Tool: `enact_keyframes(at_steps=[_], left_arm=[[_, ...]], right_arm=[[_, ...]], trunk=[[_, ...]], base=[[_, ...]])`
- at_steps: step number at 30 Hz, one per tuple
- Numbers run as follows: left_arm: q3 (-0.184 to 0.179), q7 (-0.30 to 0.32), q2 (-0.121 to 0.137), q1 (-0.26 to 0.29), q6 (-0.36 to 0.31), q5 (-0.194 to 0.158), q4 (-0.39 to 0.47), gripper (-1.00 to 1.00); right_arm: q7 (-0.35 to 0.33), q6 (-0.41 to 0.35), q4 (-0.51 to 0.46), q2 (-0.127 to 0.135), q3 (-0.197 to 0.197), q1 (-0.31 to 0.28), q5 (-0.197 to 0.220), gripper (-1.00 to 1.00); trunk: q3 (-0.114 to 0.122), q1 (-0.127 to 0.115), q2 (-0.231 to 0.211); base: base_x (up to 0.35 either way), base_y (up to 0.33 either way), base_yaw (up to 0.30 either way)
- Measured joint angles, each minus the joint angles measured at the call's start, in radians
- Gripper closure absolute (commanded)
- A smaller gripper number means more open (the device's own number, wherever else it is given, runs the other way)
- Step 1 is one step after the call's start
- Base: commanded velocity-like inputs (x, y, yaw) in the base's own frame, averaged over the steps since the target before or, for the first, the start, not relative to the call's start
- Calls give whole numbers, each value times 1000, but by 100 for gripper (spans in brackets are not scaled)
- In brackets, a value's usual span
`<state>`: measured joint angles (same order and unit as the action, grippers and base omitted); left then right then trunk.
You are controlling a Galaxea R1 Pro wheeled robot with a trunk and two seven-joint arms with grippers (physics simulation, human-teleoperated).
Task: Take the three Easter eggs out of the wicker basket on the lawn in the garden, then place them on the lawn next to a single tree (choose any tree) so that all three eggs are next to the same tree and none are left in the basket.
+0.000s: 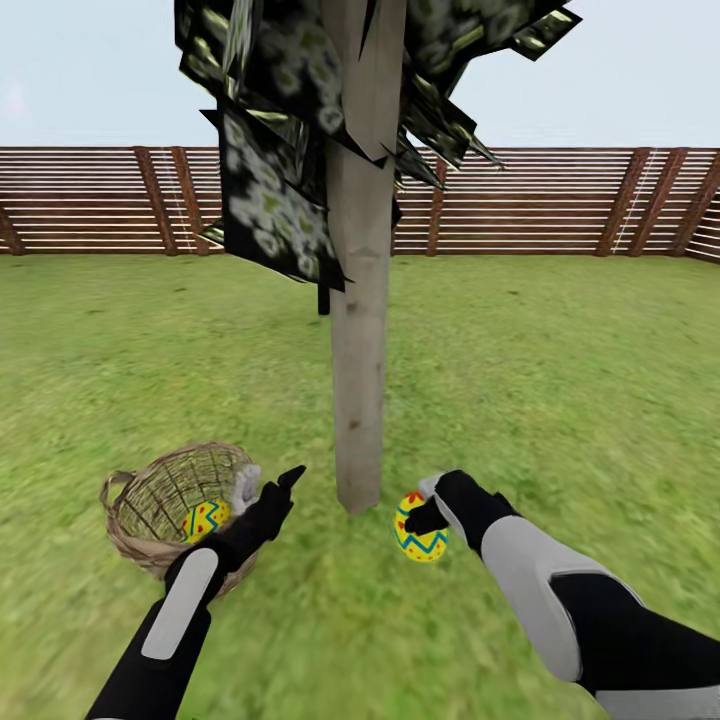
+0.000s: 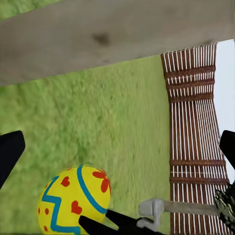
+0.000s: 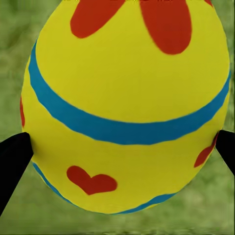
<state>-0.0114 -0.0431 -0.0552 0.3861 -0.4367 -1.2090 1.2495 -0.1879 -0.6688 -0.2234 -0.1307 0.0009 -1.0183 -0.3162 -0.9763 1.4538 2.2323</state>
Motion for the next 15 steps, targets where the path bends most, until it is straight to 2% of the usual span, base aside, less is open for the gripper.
enact_keyframes(at_steps=[2,5,7,9,11,15], left_arm=[[-2,0,-4,0,0,1,0,-100],[-3,0,-6,0,0,1,2,-100],[-4,0,-6,0,0,1,3,-100],[-35,0,-6,0,0,0,6,-100],[-50,0,-6,0,0,0,7,-100],[-73,0,-6,0,0,0,6,-100]], right_arm=[[32,15,25,2,-3,-2,9,100],[46,137,89,5,-3,-3,18,100],[49,184,118,5,-3,-3,18,100],[50,251,128,2,-2,-3,16,100],[49,311,146,-1,-1,-2,14,100],[49,322,158,-4,1,-3,13,100]], trunk=[[-6,8,14],[-16,19,35],[-22,27,49],[-28,35,63],[-34,42,77],[-47,58,105]], base=[[0,0,0],[0,0,0],[0,0,0],[0,0,0],[0,0,0],[0,0,0]])
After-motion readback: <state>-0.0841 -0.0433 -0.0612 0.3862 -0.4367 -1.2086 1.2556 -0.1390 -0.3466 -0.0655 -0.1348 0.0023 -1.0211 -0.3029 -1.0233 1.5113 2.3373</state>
